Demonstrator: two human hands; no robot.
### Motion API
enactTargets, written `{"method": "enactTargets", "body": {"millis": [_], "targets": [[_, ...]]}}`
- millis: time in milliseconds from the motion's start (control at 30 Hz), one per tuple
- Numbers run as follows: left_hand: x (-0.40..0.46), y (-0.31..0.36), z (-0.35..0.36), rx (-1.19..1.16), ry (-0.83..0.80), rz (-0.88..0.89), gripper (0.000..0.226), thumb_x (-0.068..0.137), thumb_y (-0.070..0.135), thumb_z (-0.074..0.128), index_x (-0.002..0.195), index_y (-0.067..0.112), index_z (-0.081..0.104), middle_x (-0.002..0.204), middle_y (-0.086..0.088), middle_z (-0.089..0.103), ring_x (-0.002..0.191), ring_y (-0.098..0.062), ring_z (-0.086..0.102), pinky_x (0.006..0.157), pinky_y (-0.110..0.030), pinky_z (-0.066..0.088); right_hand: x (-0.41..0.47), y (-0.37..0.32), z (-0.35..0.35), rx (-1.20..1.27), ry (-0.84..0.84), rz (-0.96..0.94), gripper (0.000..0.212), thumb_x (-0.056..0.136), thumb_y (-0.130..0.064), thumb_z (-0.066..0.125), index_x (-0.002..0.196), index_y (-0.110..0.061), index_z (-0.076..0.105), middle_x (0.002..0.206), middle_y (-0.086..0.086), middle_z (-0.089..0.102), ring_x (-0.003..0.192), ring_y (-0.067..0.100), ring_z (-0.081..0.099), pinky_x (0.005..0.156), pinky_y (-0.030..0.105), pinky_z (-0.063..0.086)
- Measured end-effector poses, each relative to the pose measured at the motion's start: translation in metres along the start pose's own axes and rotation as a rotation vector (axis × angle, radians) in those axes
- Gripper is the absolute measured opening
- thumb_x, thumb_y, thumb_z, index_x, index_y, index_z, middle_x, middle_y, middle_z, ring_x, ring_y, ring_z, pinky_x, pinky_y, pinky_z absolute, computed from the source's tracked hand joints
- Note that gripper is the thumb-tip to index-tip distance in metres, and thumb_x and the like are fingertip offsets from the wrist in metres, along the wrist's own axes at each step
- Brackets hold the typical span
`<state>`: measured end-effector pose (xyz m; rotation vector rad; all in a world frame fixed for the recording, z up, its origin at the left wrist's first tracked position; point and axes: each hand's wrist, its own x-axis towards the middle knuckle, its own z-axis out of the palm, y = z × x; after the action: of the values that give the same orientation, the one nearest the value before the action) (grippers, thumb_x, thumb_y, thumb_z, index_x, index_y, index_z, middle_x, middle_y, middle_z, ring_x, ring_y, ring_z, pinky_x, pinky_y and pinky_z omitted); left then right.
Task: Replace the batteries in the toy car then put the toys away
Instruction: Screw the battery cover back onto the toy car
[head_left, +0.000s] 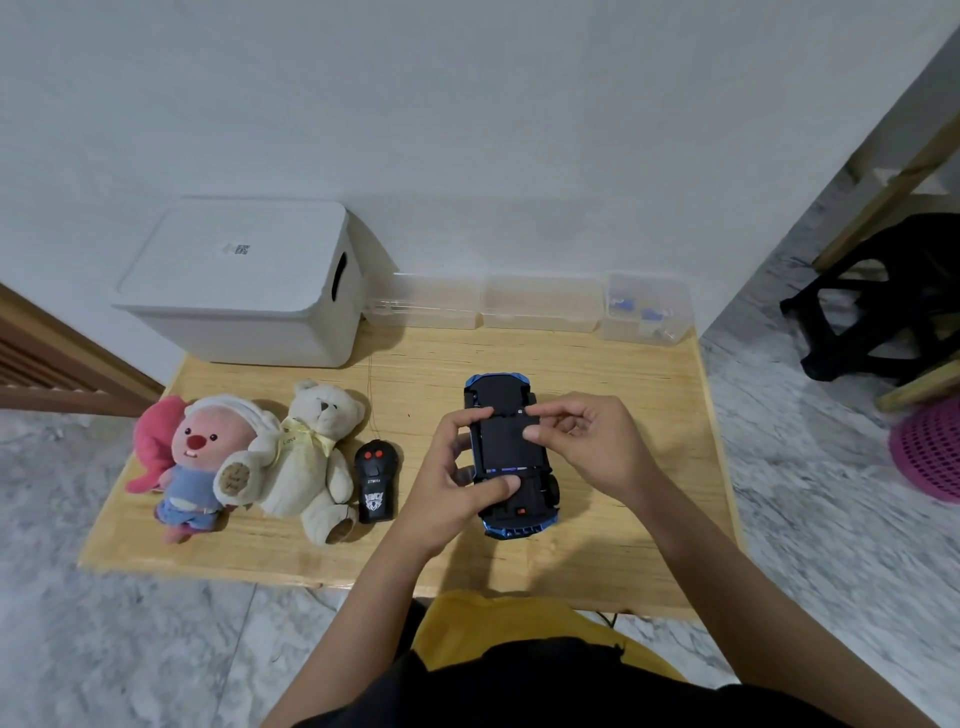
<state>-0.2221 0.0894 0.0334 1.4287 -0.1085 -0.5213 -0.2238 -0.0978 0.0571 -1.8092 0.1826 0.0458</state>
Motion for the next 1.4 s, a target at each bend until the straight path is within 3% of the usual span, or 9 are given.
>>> {"method": "enactTargets", "body": {"millis": [133,233,433,633,800,1000,1200,1400], "targets": [[0.0,-0.001,-0.002,-0.011,0.015,-0.014,0.064,0.066,0.009,0.078,0.118,0.035,0.05,0.121,-0.013,0.054,0.096,-0.026,0.066,0.071,-0.044,0.059,0.002,-0.001,0.002,0.019,0.006,0.012,0.019,0.073,-0.008,0.079,0.086,-0.021,0.072,0.07,-0.004,0.065,0.058,-0.003,0.054,0.061,0.012,0.047],[-0.001,-0.001,-0.003,-0.033,0.019,-0.013,0.064,0.067,0.006,0.076,0.118,0.035,0.051,0.121,-0.012,0.054,0.095,-0.026,0.067,0.071,-0.046,0.059,0.003,-0.001,0.004,-0.029,0.011,0.026,0.018,0.074,-0.011,0.079,0.085,-0.022,0.073,0.075,0.0,0.067,0.055,-0.004,0.052,0.06,0.011,0.046],[-0.001,-0.003,-0.003,-0.058,0.028,-0.014,0.062,0.07,0.001,0.074,0.117,0.033,0.05,0.119,-0.012,0.055,0.09,-0.024,0.069,0.067,-0.041,0.059,0.006,-0.001,0.006,-0.201,0.008,0.013,0.017,0.074,-0.016,0.079,0.083,-0.027,0.07,0.072,-0.008,0.062,0.055,-0.004,0.051,0.057,0.007,0.044],[0.002,-0.002,-0.003,-0.016,0.051,-0.028,0.062,0.066,0.008,0.077,0.114,0.038,0.051,0.124,-0.013,0.052,0.097,-0.036,0.065,0.072,-0.047,0.059,0.015,-0.007,0.006,-0.169,-0.019,0.082,0.012,0.076,-0.014,0.078,0.077,-0.022,0.069,0.067,-0.006,0.063,0.051,-0.007,0.054,0.053,0.006,0.044],[0.008,-0.001,-0.002,0.027,0.073,-0.034,0.065,0.059,0.023,0.08,0.115,0.039,0.05,0.124,-0.012,0.053,0.103,-0.043,0.061,0.08,-0.06,0.055,0.026,-0.012,0.003,-0.088,-0.051,0.192,0.008,0.077,-0.011,0.077,0.075,-0.016,0.07,0.065,0.0,0.064,0.059,0.008,0.061,0.047,0.008,0.043],[0.021,0.002,-0.003,0.043,0.077,-0.026,0.067,0.061,0.023,0.08,0.118,0.039,0.05,0.125,-0.01,0.053,0.103,-0.042,0.062,0.08,-0.06,0.054,0.04,-0.014,0.0,-0.057,-0.053,0.224,0.008,0.077,-0.01,0.077,0.077,-0.013,0.069,0.071,0.007,0.066,0.061,0.012,0.063,0.047,0.011,0.044],[0.043,0.009,-0.003,0.052,0.061,-0.017,0.066,0.06,0.022,0.079,0.117,0.04,0.05,0.126,-0.012,0.052,0.107,-0.041,0.059,0.082,-0.059,0.054,0.065,-0.014,-0.013,-0.022,-0.111,0.258,0.009,0.077,-0.01,0.077,0.077,-0.013,0.068,0.068,0.004,0.067,0.059,0.01,0.063,0.055,0.022,0.052],[0.071,0.021,-0.002,0.099,0.025,-0.033,0.068,0.058,0.025,0.079,0.117,0.038,0.048,0.126,-0.011,0.051,0.106,-0.041,0.058,0.081,-0.057,0.055,0.087,-0.016,-0.028,0.009,-0.104,0.243,0.008,0.076,-0.01,0.078,0.077,-0.012,0.07,0.065,0.003,0.067,0.053,0.004,0.063,0.053,0.018,0.053]]}}
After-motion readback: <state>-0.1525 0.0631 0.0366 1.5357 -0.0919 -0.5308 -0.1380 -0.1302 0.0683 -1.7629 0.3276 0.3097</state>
